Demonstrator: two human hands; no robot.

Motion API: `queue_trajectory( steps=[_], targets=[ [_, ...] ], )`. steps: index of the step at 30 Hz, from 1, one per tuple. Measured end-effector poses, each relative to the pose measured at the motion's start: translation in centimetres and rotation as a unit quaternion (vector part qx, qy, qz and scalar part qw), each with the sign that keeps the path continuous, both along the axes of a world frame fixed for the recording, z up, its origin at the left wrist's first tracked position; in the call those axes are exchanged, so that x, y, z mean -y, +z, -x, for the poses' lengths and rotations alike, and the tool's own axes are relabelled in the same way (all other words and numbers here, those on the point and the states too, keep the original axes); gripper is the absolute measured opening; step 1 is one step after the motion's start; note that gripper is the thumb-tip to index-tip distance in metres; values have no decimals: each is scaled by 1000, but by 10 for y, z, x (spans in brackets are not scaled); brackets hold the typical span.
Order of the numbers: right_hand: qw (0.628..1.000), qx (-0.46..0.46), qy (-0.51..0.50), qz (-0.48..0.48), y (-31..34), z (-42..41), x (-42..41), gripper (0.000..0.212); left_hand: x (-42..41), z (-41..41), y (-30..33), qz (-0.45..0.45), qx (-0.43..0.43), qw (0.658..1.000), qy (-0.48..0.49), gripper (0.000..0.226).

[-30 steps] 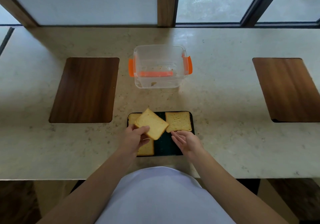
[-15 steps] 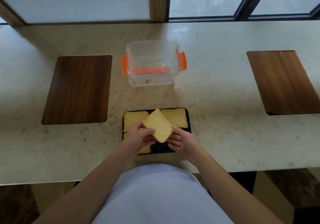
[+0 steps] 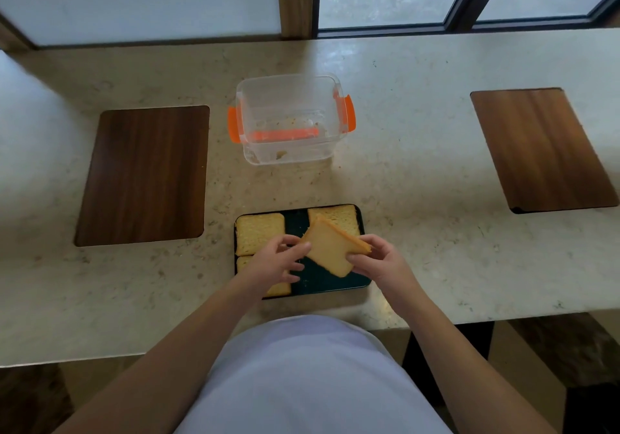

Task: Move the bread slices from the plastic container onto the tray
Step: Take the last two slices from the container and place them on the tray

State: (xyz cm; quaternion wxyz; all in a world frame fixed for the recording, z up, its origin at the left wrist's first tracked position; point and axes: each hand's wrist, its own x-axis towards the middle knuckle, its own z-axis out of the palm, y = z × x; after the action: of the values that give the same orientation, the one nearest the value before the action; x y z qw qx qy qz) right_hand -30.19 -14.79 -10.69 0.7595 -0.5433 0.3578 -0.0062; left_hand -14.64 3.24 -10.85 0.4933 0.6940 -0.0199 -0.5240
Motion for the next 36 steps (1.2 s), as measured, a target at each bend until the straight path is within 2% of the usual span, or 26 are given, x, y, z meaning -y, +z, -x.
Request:
queue_trajectory(
  steps=[3, 6, 14, 20, 23, 30, 32, 36],
  targets=[
    [1000, 3, 6, -14, 5, -2, 7, 21, 1, 1, -1, 14, 61, 997, -46, 28],
    [1000, -11, 17, -16, 7, -4, 12, 22, 6, 1, -3, 11, 95, 994, -47, 12],
    [999, -33, -7, -24, 1, -1, 15, 21, 5, 1, -6, 6, 112, 991, -66, 11],
    [993, -105, 20, 50, -11, -1, 16, 20, 11, 16, -20, -49, 139, 980, -132, 10],
    [970, -163, 65, 167, -20, -5, 19, 20, 16, 26, -29, -94, 160, 964, -192, 12],
    [855, -262, 203, 398, -35, -14, 16, 33, 29, 36, -36, -147, 174, 948, -221, 27],
    [834, -278, 213, 426, -35, -14, 15, 38, 30, 36, -37, -151, 171, 949, -217, 27],
    [838, -282, 209, 417, -35, -17, 13, 41, 33, 33, -40, -162, 163, 948, -219, 29]
  ],
)
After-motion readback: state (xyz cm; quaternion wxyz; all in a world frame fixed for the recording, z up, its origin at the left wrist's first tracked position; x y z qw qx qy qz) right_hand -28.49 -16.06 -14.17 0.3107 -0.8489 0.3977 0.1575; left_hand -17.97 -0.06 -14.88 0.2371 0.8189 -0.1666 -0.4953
